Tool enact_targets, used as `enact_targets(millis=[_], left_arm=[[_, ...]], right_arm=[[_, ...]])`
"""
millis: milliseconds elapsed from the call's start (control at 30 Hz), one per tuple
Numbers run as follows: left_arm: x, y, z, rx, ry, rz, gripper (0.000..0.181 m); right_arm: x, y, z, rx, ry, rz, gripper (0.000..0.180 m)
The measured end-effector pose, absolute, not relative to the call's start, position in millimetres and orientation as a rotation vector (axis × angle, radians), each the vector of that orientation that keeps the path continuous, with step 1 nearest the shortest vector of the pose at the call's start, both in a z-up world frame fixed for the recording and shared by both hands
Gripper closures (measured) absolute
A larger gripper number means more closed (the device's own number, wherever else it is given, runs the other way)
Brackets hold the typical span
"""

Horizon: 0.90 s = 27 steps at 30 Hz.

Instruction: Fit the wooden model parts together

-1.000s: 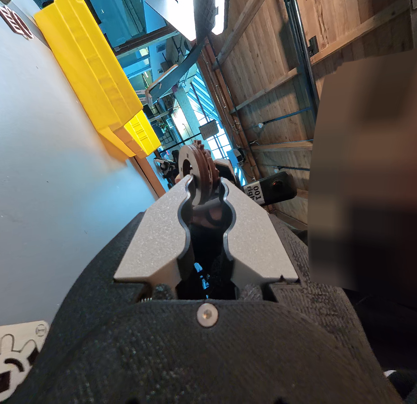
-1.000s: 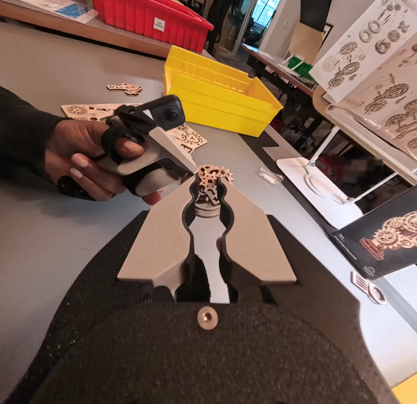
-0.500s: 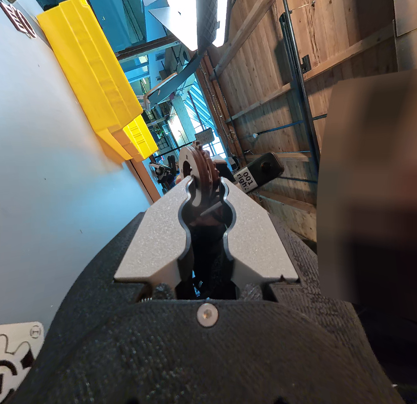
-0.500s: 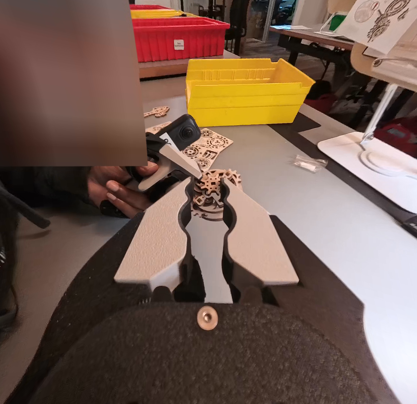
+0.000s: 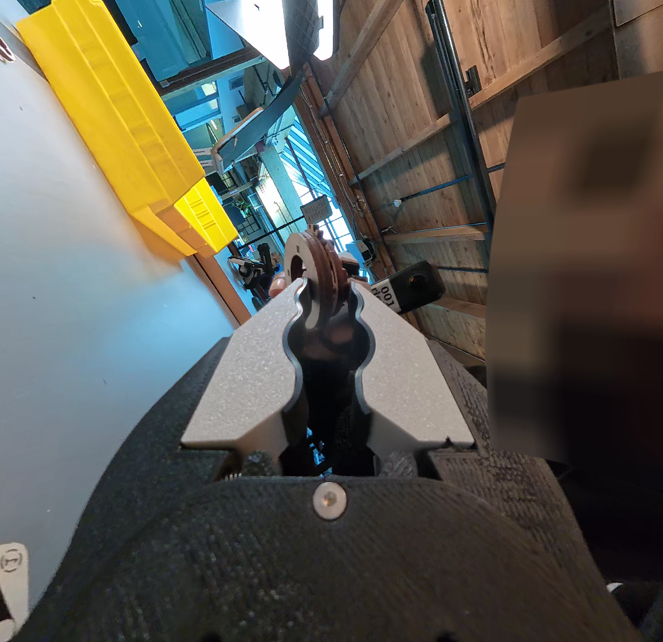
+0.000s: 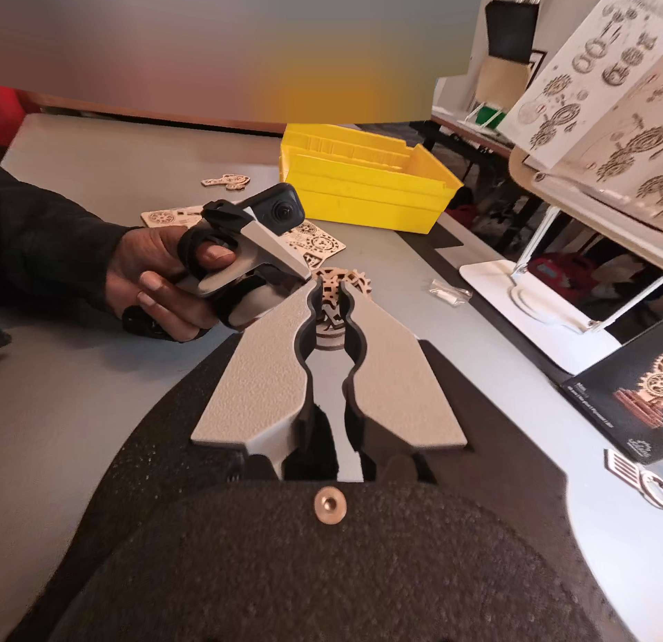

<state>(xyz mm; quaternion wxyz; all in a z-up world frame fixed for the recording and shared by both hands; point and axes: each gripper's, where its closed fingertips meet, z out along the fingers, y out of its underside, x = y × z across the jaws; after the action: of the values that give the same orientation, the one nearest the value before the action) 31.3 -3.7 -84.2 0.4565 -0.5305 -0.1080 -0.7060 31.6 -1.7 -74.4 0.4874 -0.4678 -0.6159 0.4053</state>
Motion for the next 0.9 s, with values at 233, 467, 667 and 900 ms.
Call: enact_targets(millis=[233,467,667,900], left_arm=[[32,-5,-82,-1.311,-0.251,-1.760,0.162],[35,3,-91,-1.423,-0.224,-1.631,0.162],[28,5,-95,-1.477,-0.223,-1.507,0.162],[32,4,-95,-1.531,-0.155,-1.411,0.162]], right_arm=[[32,-3,-73,-1.072,-1.471,0.945,0.172],[35,5,-81,-1.149,-1.529,0.984,0.174],[38,4,-78,-1.137,-1.663,0.887,0.167],[37,4,-84,-1.164,-1.811,0.763,0.170]])
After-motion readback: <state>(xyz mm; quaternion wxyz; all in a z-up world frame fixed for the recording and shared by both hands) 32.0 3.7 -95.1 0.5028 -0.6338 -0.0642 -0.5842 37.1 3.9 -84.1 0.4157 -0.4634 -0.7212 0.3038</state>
